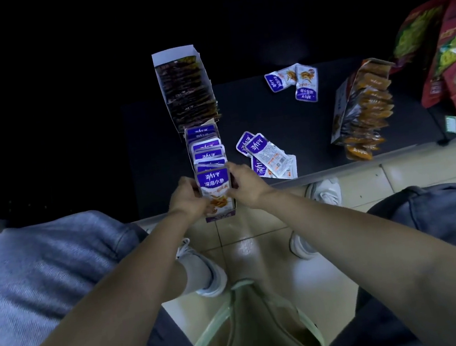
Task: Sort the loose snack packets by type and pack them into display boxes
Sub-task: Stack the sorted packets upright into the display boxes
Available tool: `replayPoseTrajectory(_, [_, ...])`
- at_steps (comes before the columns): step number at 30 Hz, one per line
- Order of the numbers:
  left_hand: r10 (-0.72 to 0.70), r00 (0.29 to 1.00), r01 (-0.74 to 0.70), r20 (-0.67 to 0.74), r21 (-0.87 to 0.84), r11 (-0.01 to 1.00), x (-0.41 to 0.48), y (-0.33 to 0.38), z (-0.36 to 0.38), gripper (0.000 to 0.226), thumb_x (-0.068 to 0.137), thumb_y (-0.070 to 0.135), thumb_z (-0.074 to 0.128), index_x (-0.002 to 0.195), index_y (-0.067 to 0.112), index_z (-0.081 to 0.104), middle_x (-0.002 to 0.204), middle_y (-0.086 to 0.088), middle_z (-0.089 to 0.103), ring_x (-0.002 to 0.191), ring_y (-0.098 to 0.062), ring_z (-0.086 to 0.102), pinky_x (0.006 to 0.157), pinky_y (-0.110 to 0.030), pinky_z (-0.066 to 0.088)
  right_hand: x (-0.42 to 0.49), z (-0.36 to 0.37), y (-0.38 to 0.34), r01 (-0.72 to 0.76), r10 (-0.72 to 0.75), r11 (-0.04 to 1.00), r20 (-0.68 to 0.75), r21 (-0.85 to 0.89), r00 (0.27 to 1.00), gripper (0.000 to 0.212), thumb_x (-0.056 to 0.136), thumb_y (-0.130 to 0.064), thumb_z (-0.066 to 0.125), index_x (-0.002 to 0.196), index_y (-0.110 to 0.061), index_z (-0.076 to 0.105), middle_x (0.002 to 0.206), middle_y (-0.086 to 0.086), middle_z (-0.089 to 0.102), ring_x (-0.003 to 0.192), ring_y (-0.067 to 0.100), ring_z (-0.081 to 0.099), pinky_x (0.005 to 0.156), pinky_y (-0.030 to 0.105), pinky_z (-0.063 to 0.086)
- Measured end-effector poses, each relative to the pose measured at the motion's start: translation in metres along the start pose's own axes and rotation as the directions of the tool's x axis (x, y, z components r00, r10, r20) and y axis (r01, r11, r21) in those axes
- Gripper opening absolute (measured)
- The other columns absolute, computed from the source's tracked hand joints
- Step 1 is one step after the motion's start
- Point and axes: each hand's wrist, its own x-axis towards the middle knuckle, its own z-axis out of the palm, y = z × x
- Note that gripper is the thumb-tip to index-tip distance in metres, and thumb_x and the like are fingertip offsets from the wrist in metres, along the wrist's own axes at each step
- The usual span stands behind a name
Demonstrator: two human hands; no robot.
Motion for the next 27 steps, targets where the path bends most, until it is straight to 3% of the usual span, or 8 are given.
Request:
replayPoseTrajectory(3, [-0.002,0.999,0.004,-0.047,0.053,0.999,0.001,-0.003,-0.001,0.04,0.079,0.003,0.072,0.105,0.013,0.042,0.09,-0.007,0.061,0.091,-0.026,0.067,0.083,-0.046,0.057,-0.003,-0.002,0.006,0.018,-0.014,0.999,-0.11,0.036,0.994,0.035,0.089,-0.005,0.063,0.122,-0.01,0.055,0.116,0.01,0.063,0.107,0.02,0.06,0.089,0.034,0.051])
replayPoseTrajectory(7, [-0.008,0.997,0.01,-0.071,0.039,0.999,0.002,-0.005,0.001,0.036,0.083,0.011,0.071,0.102,0.015,0.041,0.101,-0.016,0.066,0.087,-0.029,0.069,0.08,-0.047,0.058,-0.005,0.001,0.007,0.041,-0.042,0.999,-0.145,-0.01,0.989,0.033,0.089,-0.007,0.062,0.122,-0.011,0.056,0.118,0.01,0.061,0.106,0.022,0.06,0.086,0.031,0.05])
replayPoseTrajectory(12, [0.094,0.988,-0.057,-0.124,0.27,0.961,0.002,-0.002,-0.001,0.033,0.085,0.024,0.069,0.108,0.013,0.047,0.104,-0.006,0.063,0.096,-0.024,0.064,0.075,-0.034,0.05,-0.006,-0.002,0.009,-0.018,0.008,0.997,-0.133,-0.076,0.991,0.05,0.089,-0.011,0.063,0.134,-0.015,0.041,0.134,0.011,0.041,0.118,0.023,0.052,0.094,0.034,0.046])
replayPoseTrajectory(14, [0.123,0.984,-0.086,-0.127,0.267,0.96,0.003,-0.002,0.0,0.037,0.085,0.023,0.07,0.112,0.014,0.047,0.108,-0.006,0.063,0.099,-0.023,0.062,0.074,-0.033,0.048,-0.007,-0.001,0.008,-0.037,0.037,0.999,-0.162,0.005,0.986,0.056,0.088,-0.009,0.063,0.136,-0.015,0.035,0.136,0.01,0.036,0.119,0.023,0.051,0.095,0.034,0.046])
replayPoseTrajectory(17, [0.144,0.986,-0.112,-0.087,0.297,0.948,0.002,-0.003,0.001,0.044,0.083,0.022,0.07,0.12,0.016,0.047,0.117,-0.009,0.061,0.104,-0.024,0.061,0.077,-0.033,0.047,-0.004,0.003,0.002,-0.038,0.037,0.999,-0.079,-0.011,0.996,0.049,0.092,-0.009,0.058,0.137,-0.016,0.038,0.133,0.01,0.04,0.12,0.024,0.052,0.098,0.033,0.045])
replayPoseTrajectory(19, [0.17,0.972,-0.116,-0.164,0.295,0.948,-0.003,-0.001,-0.002,0.047,0.083,0.02,0.07,0.122,0.013,0.044,0.118,-0.012,0.058,0.102,-0.026,0.061,0.072,-0.031,0.044,-0.003,0.003,-0.001,-0.031,0.03,0.999,-0.05,-0.013,0.998,0.051,0.093,-0.01,0.056,0.14,-0.017,0.038,0.134,0.01,0.039,0.121,0.025,0.051,0.102,0.036,0.045])
replayPoseTrajectory(24, [0.413,0.835,-0.29,-0.364,0.346,0.892,-0.019,0.02,-0.001,0.03,0.089,0.013,0.061,0.114,0.007,0.046,0.121,-0.012,0.048,0.087,-0.02,0.058,0.054,-0.023,0.037,0.001,-0.016,0.012,-0.011,0.016,0.999,-0.113,0.048,0.993,0.057,0.088,-0.003,0.056,0.141,-0.017,0.039,0.137,0.009,0.045,0.11,0.02,0.054,0.092,0.025,0.044])
replayPoseTrajectory(27, [0.609,0.733,-0.486,-0.304,0.392,0.781,-0.022,0.046,0.014,0.021,0.087,0.005,0.055,0.107,0.009,0.051,0.116,-0.009,0.048,0.079,-0.021,0.057,0.059,-0.033,0.044,0.005,-0.038,0.039,-0.094,0.098,0.995,-0.203,0.027,0.974,0.049,0.087,-0.001,0.052,0.135,-0.012,0.048,0.132,0.01,0.051,0.111,0.024,0.055,0.094,0.023,0.04])
